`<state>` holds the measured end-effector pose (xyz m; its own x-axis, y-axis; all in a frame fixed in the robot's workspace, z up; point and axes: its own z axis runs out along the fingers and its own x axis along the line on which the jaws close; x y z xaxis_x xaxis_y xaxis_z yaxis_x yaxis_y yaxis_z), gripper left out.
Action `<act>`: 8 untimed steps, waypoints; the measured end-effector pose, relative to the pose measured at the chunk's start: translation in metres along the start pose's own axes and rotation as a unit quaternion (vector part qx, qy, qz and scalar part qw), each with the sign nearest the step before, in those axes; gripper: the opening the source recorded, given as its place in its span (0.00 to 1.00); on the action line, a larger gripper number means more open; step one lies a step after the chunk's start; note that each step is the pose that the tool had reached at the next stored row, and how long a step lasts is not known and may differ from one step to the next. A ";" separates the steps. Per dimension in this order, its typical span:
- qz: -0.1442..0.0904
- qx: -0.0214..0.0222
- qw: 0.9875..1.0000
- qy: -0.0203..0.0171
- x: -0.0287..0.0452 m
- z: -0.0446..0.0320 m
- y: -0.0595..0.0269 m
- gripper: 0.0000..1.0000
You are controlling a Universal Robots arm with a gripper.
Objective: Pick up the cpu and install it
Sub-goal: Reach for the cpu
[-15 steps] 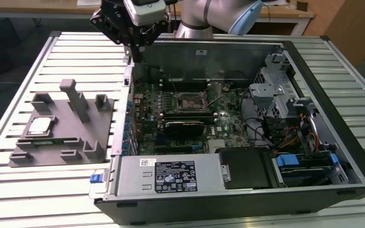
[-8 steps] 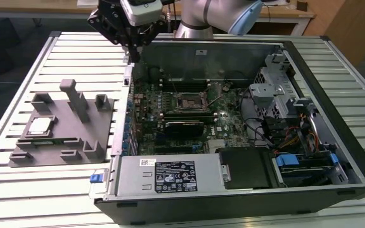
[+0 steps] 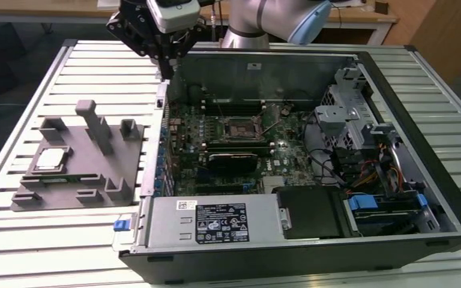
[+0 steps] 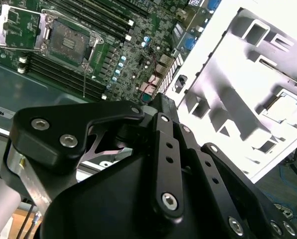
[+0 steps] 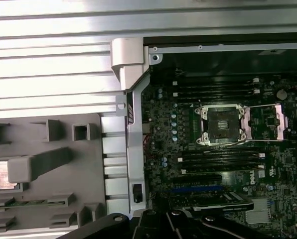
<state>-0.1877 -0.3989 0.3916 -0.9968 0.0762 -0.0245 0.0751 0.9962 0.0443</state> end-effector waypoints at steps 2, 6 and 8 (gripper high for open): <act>0.000 0.000 1.000 0.000 0.0014 0.0000 -0.0001 0.11; 0.000 0.000 1.000 0.000 0.0053 0.0000 -0.0004 0.11; 0.000 0.000 1.000 0.000 0.0073 0.0000 -0.0006 0.11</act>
<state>-0.1951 -0.3990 0.3914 -0.9968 0.0762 -0.0245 0.0751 0.9962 0.0444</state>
